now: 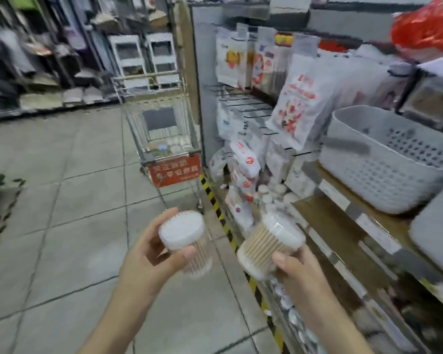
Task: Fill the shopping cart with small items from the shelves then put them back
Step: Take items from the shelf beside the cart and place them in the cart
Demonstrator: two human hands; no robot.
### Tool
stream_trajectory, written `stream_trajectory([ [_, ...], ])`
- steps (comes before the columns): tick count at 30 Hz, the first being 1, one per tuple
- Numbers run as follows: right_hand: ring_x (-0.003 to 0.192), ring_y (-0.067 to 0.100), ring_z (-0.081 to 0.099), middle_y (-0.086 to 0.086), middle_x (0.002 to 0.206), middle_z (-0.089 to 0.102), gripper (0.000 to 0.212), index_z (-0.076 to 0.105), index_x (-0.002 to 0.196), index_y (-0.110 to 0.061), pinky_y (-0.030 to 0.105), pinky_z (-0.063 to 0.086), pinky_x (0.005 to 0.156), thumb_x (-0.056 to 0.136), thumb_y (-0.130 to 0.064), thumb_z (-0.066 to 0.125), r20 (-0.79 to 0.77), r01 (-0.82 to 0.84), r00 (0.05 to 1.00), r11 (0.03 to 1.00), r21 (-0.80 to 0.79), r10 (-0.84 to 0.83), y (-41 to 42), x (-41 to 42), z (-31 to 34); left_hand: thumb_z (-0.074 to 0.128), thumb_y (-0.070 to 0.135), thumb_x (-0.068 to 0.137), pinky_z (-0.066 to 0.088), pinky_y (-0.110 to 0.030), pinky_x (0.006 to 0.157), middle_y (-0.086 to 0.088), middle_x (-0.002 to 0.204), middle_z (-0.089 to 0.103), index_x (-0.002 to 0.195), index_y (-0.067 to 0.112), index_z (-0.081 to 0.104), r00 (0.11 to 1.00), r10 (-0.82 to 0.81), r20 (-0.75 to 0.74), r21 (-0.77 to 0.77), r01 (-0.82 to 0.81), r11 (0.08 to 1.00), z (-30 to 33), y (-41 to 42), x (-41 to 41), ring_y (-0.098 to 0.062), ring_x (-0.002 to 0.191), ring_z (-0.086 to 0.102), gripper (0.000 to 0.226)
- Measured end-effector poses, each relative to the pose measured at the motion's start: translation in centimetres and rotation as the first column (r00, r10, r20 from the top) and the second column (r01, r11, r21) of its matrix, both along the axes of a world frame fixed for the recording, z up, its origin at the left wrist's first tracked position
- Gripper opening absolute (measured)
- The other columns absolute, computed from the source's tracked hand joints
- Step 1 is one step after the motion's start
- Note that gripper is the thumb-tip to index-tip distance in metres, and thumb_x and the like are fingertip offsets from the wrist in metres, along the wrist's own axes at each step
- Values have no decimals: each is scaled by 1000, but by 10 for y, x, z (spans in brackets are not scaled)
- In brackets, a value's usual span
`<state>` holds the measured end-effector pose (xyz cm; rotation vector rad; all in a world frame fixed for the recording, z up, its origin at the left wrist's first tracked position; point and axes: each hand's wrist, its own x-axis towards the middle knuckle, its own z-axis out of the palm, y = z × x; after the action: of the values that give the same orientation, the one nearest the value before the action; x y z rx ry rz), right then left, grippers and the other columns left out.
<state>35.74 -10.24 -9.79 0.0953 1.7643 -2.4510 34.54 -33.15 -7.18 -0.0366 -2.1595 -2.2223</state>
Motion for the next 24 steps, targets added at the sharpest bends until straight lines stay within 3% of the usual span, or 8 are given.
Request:
stream_trajectory([
  [7, 93, 14, 68, -3, 100, 73, 108, 57, 119, -18, 23, 55, 69, 25, -59, 91, 98, -172, 979, 982, -81, 180, -49, -95, -29, 74, 44, 46, 50, -11, 75, 10, 109, 70, 120, 23, 59, 946, 314, 85, 36, -318, 948, -35, -64, -53, -3, 99, 64, 78],
  [14, 97, 20, 67, 9, 113, 69, 111, 59, 121, -15, 31, 56, 75, 25, -64, 89, 111, -94, 989, 995, -14, 95, -36, -233, -40, 77, 41, 45, 49, -23, 79, 5, 108, 70, 115, 22, 61, 912, 377, 161, 54, -389, 919, -44, -61, -159, -8, 100, 65, 74],
  [17, 104, 19, 66, 5, 113, 70, 105, 61, 118, -18, 26, 57, 79, 28, -63, 89, 90, -75, 993, 997, 10, 74, -36, -292, -41, 76, 44, 45, 51, -22, 77, 5, 107, 71, 115, 22, 61, 895, 410, 176, 59, -426, 903, -43, -59, -207, -8, 99, 66, 76],
  [19, 108, 20, 64, 3, 115, 69, 101, 61, 118, -19, 29, 56, 87, 33, -67, 87, 84, -91, 993, 994, 60, 86, -44, -326, -43, 75, 44, 46, 53, -20, 70, 6, 104, 71, 115, 23, 61, 884, 432, 178, 52, -447, 893, -43, -59, -237, -8, 95, 66, 73],
  [21, 105, 16, 65, 1, 113, 70, 98, 62, 115, -19, 30, 56, 84, 34, -69, 84, 80, -126, 990, 986, 105, 118, -57, -353, -48, 75, 43, 47, 53, -18, 65, 7, 103, 71, 115, 23, 61, 873, 451, 187, 47, -466, 884, -47, -63, -263, -7, 93, 66, 72],
  [24, 102, 9, 65, -6, 111, 70, 76, 61, 113, -27, 24, 54, 81, 46, -53, 82, 104, -197, 977, 974, 110, 185, -80, -389, -57, 83, 27, 57, 51, -13, 66, 4, 107, 70, 118, 21, 60, 858, 466, 216, 36, -484, 874, -52, -75, -297, -5, 94, 66, 66],
])
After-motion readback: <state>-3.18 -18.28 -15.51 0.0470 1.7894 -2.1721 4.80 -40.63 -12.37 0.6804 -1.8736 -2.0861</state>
